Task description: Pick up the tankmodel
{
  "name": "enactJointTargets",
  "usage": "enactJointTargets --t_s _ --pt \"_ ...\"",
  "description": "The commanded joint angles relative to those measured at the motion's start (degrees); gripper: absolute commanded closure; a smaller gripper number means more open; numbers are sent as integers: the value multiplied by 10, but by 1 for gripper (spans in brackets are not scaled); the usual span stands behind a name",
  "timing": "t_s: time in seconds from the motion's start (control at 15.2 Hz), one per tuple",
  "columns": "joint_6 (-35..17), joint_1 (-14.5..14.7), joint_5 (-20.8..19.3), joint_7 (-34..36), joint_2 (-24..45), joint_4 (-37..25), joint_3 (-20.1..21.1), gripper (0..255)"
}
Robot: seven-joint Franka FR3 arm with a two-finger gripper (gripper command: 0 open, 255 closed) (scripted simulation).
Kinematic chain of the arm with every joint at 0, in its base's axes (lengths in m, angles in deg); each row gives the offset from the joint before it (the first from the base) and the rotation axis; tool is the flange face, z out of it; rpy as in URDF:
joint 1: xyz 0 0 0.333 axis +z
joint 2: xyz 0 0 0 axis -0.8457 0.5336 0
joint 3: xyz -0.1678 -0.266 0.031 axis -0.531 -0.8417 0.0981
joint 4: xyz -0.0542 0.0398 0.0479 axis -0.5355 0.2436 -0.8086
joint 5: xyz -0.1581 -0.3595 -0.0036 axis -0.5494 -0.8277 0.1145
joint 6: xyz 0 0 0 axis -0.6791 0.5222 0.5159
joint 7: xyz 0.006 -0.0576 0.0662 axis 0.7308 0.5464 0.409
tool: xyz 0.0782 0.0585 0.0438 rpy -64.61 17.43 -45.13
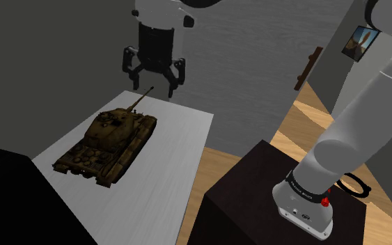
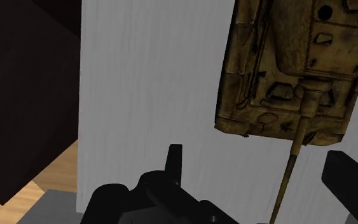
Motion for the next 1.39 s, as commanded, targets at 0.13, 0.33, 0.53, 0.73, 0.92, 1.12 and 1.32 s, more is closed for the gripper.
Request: enactJointTargets --t_s 0.13,0.33,0.53,0.73,0.92,1.12,1.32 --pt "11 37 -93 134 133 -106 20 0" --pt "-1 48 -104 148 150 -107 13 0" --pt "-23 48 -106 149 152 -86 12 0" --pt "-42 48 -109 151 156 -69 10 0" --pt "-42 47 -109 151 155 -69 11 255" --pt "-42 47 -109 151 155 -69 11 255" --pt "-42 47 -109 151 155 -69 11 255"
